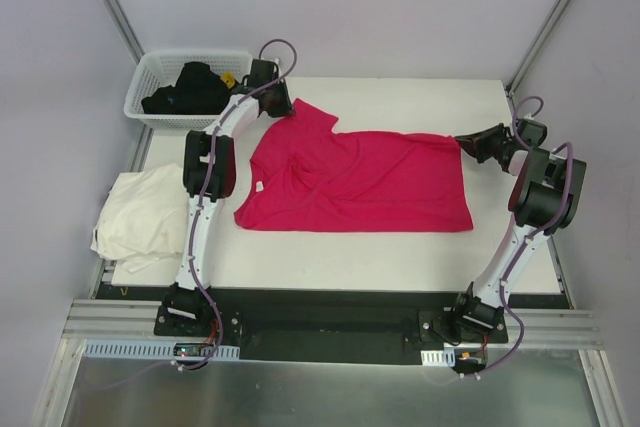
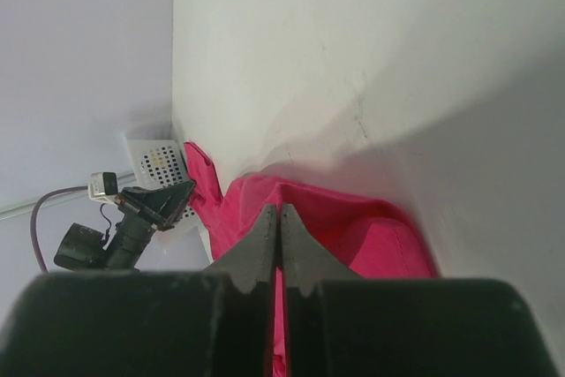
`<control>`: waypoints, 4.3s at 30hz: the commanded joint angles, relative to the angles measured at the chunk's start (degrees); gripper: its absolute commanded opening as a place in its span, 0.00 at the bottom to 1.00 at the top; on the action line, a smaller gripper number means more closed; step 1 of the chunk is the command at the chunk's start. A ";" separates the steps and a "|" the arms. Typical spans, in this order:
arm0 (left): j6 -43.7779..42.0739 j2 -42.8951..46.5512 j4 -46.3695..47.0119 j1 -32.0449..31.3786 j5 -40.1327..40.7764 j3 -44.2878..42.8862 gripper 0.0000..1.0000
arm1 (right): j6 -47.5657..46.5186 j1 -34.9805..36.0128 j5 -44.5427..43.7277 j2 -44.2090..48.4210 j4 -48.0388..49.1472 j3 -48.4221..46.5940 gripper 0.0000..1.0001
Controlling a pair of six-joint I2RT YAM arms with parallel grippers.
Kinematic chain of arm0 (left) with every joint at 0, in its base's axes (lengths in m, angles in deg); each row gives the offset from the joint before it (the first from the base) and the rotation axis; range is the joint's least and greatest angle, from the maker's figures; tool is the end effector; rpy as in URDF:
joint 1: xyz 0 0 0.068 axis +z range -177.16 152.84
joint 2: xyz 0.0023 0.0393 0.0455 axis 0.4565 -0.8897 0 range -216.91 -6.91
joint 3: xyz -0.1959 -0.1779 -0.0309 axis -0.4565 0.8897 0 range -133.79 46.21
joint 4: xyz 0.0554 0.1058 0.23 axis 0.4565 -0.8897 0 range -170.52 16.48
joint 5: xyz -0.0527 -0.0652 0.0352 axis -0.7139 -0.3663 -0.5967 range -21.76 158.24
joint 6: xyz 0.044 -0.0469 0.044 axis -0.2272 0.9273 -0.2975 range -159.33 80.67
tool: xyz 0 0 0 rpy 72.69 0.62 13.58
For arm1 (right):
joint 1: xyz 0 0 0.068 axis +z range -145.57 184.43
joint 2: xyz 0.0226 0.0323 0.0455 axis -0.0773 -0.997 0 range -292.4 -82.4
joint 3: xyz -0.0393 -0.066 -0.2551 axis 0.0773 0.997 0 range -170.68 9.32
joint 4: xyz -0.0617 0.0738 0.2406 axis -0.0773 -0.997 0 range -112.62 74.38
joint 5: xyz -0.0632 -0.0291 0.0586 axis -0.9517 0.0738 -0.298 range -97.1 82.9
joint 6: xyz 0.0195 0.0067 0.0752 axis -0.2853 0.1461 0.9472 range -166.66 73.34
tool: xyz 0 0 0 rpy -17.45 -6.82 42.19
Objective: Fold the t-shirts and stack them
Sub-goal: Grap the side of the flattened tshirt furthest away from the robot with both arms, then fold the other side of the tshirt into a rectangle
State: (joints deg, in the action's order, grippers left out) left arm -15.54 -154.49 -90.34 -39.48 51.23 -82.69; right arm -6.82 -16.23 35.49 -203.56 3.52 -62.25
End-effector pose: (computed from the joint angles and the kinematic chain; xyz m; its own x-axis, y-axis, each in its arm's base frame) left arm 0.5804 -0.1467 0.1506 -0.6954 -0.2429 -0.6763 0.1707 0.8584 -0.4838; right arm 0.4485 -0.1209 0.1256 -0.5474 0.7105 -0.4422 0.0841 0.5724 0.8156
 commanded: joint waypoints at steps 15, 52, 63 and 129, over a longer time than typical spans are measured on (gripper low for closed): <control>-4.54 12.15 0.12 -0.96 5.76 1.72 0.00 | 0.77 -0.43 1.62 1.81 3.28 -0.24 0.01; -6.04 27.35 2.23 -0.87 9.54 22.19 0.00 | 1.56 -0.87 2.32 2.77 2.48 -1.91 0.01; -5.51 32.10 2.67 -0.87 10.25 28.70 0.00 | 1.65 -1.39 2.59 5.23 2.05 -0.77 0.01; -3.14 58.12 -0.14 -7.72 13.24 56.39 0.00 | -3.44 -3.59 0.39 26.86 -4.01 21.65 0.01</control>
State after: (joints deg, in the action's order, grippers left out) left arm -18.58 -99.33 -90.14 -46.69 64.73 -26.91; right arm -8.02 -19.19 36.38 -179.63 1.26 -40.96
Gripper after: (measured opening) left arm 0.006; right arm 0.015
